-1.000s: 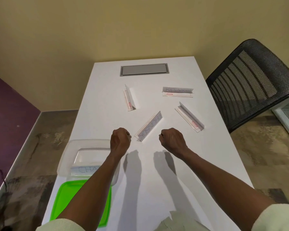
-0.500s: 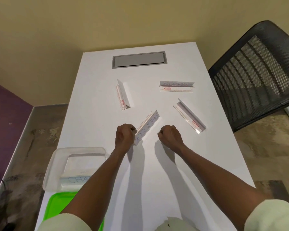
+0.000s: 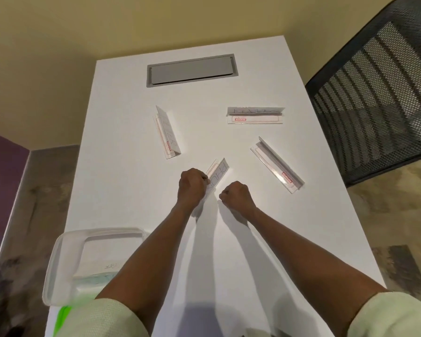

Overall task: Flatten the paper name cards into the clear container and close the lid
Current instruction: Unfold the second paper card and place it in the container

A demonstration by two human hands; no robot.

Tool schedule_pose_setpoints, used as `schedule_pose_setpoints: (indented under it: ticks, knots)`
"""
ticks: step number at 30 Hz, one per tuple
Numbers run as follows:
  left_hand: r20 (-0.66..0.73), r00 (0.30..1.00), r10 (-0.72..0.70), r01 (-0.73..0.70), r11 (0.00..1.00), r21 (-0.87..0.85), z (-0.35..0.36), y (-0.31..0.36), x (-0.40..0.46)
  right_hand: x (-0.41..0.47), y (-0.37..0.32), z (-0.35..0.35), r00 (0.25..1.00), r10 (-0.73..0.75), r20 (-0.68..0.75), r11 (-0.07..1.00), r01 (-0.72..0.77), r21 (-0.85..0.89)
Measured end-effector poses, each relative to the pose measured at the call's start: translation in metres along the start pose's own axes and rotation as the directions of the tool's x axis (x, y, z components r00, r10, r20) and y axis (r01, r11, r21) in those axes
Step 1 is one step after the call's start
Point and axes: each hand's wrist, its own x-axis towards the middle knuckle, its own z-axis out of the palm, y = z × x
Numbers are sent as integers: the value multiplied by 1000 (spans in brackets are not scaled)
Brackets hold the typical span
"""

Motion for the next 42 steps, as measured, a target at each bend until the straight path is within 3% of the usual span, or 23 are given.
schedule_pose_setpoints:
  ticks: [4,10,16,22,28,31,36,38,42]
  knots:
    - [22,999,-27,27,999,29,0,0,6,8,1,4,1000,23,18,999,-24,48]
    - [55,998,42,-50,985,164,-3,-1,11,11,-5,6,999,54,1,995,-54,89]
    - [-35,997,71,-59,961,271,-7,1,11,8,-4,4,1000,-4,-10,988,6,151]
    - [-164,986,-13,37,989,146,-17,7,11,10,-2,5,996,63,59,947,-78,311]
    - [-200,952,-230,194,963,-187,-19,6,11,1,-3,-5,994,75,80,905,-101,414]
    - [-146,916,-374,278,853,-442,-14,1,12,-3,-3,-11,991,70,111,854,-117,506]
    - [0,857,-515,333,555,-762,-7,4,4,-8,-3,-24,988,91,128,832,-146,535]
    - [68,835,-546,347,427,-835,-4,6,-2,-9,-3,-29,990,88,108,841,-132,524]
    - [159,802,-576,390,302,-870,11,1,-12,-1,3,-33,995,83,-52,907,-54,417]
